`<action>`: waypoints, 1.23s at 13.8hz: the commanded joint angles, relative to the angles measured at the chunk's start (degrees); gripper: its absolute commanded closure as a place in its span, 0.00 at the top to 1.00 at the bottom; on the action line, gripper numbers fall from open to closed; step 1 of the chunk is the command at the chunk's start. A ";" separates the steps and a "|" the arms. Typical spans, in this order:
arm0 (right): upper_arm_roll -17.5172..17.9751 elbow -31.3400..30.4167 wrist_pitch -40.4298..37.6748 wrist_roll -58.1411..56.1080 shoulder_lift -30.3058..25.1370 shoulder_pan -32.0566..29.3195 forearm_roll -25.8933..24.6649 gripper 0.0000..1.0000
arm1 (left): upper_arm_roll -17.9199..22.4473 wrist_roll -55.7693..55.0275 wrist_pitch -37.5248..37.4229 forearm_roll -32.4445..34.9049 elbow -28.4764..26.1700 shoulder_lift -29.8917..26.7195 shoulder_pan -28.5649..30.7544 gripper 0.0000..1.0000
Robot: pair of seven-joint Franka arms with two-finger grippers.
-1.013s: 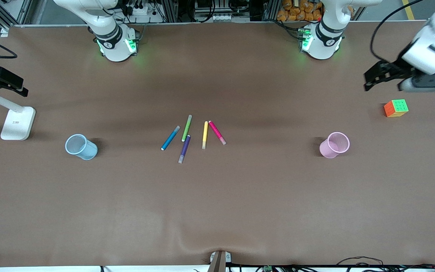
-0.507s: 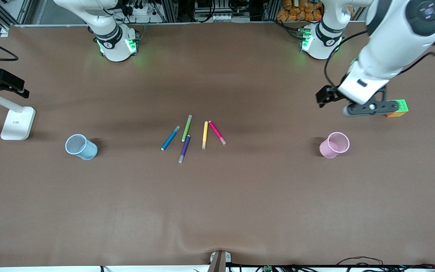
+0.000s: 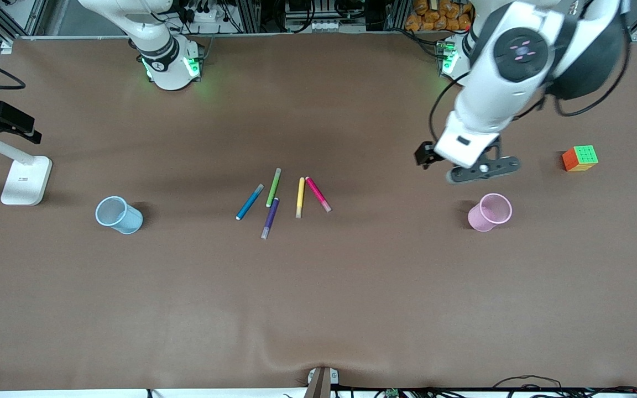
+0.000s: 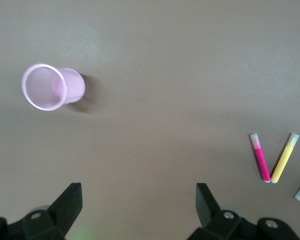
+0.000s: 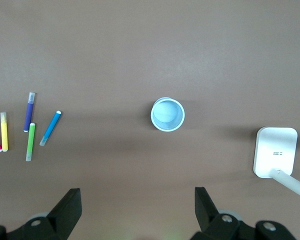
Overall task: Place pink and blue markers in matching cups
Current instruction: 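Move the left gripper over the pink marker among the markers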
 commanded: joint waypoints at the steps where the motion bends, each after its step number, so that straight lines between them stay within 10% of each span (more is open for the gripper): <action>1: 0.75 1.34 -0.70 -1.14 0.64 -1.29 -0.64 1.00 | -0.40 -8.00 2.37 2.26 1.84 4.28 -3.92 1.00; 17: 0.75 1.34 -0.70 -1.14 1.16 -1.81 -0.46 1.00 | -0.14 -35.08 23.20 2.00 8.17 28.89 -17.90 1.00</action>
